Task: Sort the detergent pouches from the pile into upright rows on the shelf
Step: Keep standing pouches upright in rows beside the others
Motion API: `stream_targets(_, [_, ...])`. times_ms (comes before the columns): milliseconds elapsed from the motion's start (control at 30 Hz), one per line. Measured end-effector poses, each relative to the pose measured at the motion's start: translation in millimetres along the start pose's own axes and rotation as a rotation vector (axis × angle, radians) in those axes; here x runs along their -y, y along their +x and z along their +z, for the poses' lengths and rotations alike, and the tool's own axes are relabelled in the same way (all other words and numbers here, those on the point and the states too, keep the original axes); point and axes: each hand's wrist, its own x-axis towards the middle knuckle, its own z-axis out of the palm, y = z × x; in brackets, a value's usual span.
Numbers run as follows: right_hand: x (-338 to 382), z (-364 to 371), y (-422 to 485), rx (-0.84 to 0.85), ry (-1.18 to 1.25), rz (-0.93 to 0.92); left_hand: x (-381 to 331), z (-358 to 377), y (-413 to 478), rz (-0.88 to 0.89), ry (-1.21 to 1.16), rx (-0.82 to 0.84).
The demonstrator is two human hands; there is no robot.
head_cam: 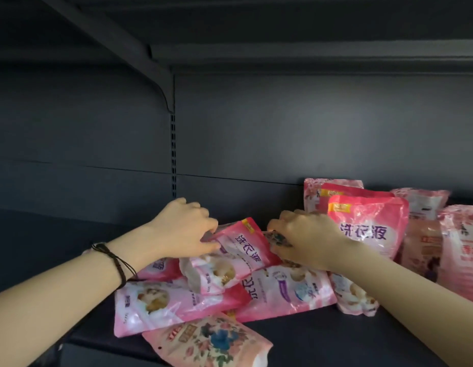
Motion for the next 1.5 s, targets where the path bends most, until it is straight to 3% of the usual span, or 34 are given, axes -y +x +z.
stream_targets(133, [10.5, 17.4, 33.9, 0.091, -0.05, 0.037, 28.3, 26.3, 8.4, 0.003, -0.015, 0.03])
stream_targets(267, [6.0, 44.6, 63.8, 0.194, -0.029, 0.117, 44.3, 50.0, 27.3, -0.037, -0.195, 0.083])
stream_targets(467, [-7.3, 93.3, 96.4, 0.457, 0.279, 0.45, 26.6, 77.7, 55.8, -0.11, -0.557, 0.171])
stream_targets(533, [-8.8, 101.8, 103.8, 0.47, 0.401, 0.494, 20.1, 82.8, 61.3, -0.125, -0.656, 0.164])
stream_targets(633, [-17.6, 97.9, 109.4, 0.4, 0.416, 0.5, 16.7, 85.6, 65.8, -0.173, -0.837, 0.11])
stream_targets(767, [-20.9, 68.4, 111.3, 0.223, 0.431, 0.464, 15.7, 84.5, 69.3, -0.307, -1.284, 0.13])
stream_targets(933, [-15.2, 16.6, 125.7, -0.138, 0.553, 0.393, 12.2, 70.8, 71.3, -0.431, -1.691, 0.067])
stream_targets(1100, [0.5, 3.0, 124.1, -0.314, 0.568, 0.233, 10.8, 67.1, 59.8, -0.472, -1.765, -0.03])
stream_targets(1167, [3.6, 10.7, 115.6, -0.389, 0.7, 0.275, 10.4, 69.4, 53.5, -0.468, -1.758, -0.044])
stream_targets(1300, [18.0, 37.6, 86.8, -0.474, 1.13, 0.62, 11.6, 72.2, 43.9, -0.495, -1.787, -0.061])
stream_targets(1400, [34.7, 54.8, 69.0, -0.259, 1.485, 0.815, 9.8, 70.3, 40.7, -0.53, -1.798, -0.053])
stream_targets(1467, [45.7, 60.6, 64.8, -0.113, 1.764, 0.827, 8.7, 68.6, 40.2, -0.556, -1.799, -0.075])
stream_targets(1500, [48.4, 63.2, 63.9, -0.126, 1.826, 0.805, 8.3, 67.5, 39.9, -0.559, -1.8, -0.093])
